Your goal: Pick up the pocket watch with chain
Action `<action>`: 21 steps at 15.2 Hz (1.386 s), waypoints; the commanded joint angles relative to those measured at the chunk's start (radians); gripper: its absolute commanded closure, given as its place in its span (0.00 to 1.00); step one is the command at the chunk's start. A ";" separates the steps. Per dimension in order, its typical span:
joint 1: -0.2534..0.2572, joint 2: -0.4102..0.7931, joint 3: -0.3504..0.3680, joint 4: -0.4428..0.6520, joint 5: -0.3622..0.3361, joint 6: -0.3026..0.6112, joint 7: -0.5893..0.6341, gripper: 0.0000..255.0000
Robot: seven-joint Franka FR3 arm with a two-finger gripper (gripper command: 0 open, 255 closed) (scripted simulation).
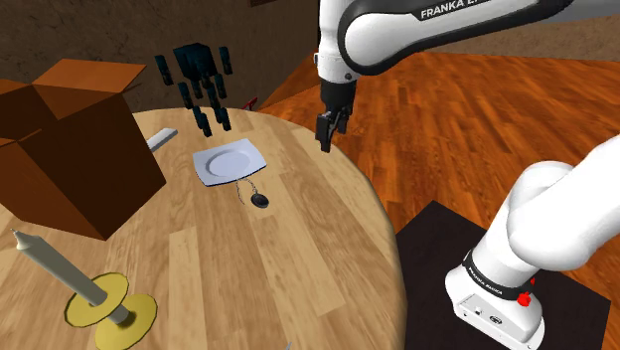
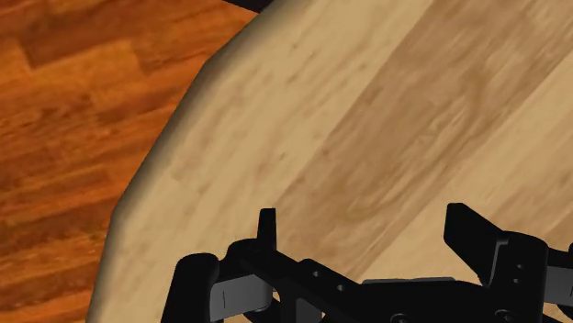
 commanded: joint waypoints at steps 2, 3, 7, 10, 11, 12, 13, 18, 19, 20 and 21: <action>0.024 0.084 0.033 0.038 0.006 0.061 0.008 0.00; 0.031 0.110 0.043 0.050 0.007 0.080 0.010 0.00; 0.060 0.219 0.085 0.108 0.000 0.148 0.020 0.00; 0.081 0.303 0.114 0.160 -0.014 0.191 0.031 0.00; 0.089 0.331 0.124 0.179 -0.020 0.204 0.035 0.00; 0.096 0.359 0.133 0.199 -0.028 0.217 0.040 0.00; 0.104 0.388 0.141 0.219 -0.036 0.228 0.044 0.00; 0.129 0.478 0.163 0.265 -0.067 0.282 0.061 0.00; 0.130 0.484 0.163 0.257 -0.069 0.295 0.063 0.00; 0.130 0.490 0.163 0.250 -0.072 0.307 0.065 0.00; 0.130 0.495 0.162 0.243 -0.075 0.320 0.067 0.00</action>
